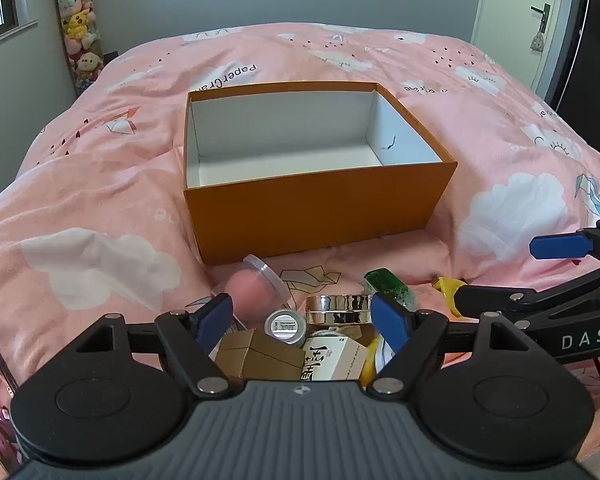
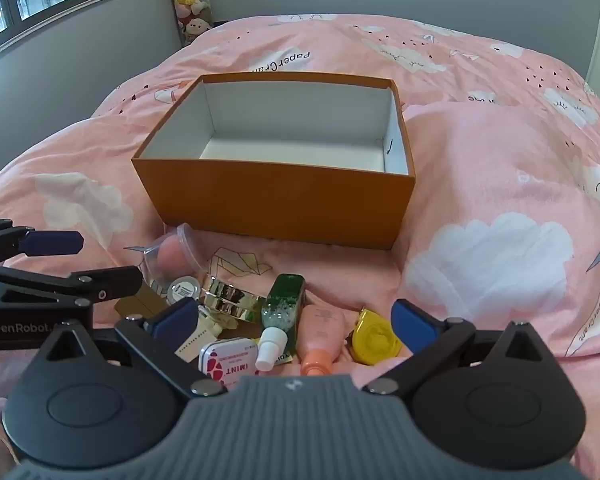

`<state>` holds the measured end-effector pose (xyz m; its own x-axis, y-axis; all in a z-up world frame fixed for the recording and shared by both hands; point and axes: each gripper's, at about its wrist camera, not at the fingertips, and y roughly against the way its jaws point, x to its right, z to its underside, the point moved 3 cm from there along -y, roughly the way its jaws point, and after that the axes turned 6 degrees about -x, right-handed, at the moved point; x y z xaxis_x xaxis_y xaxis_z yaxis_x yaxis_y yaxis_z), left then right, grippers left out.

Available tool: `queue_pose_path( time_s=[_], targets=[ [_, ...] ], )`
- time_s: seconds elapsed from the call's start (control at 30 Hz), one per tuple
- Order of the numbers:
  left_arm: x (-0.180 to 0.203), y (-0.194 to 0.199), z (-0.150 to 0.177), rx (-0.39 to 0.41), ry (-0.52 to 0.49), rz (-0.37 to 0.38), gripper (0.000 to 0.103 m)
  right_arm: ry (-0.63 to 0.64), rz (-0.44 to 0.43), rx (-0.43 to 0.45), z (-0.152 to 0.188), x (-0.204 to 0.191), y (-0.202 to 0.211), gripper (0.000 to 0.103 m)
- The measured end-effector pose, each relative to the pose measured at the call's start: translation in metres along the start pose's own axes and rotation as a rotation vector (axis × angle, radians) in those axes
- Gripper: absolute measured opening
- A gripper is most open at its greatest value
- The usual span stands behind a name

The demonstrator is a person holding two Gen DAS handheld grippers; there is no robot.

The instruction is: Organize rigid objects

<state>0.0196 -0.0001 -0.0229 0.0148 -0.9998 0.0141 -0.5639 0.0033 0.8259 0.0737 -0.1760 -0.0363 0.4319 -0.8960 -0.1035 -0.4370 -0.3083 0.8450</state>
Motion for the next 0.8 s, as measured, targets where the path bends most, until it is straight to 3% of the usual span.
queue_pose_path(
  time_s=[0.4,0.8],
  targets=[
    [0.004,-0.005,0.011,0.001,-0.004,-0.001,0.092,-0.003,0.0,-0.035,0.008,0.005,-0.013,0.101],
    [0.002,-0.006,0.0,-0.023,-0.012,-0.005,0.092,-0.008,0.0,-0.076,0.002,0.001,-0.013,0.101]
  ],
)
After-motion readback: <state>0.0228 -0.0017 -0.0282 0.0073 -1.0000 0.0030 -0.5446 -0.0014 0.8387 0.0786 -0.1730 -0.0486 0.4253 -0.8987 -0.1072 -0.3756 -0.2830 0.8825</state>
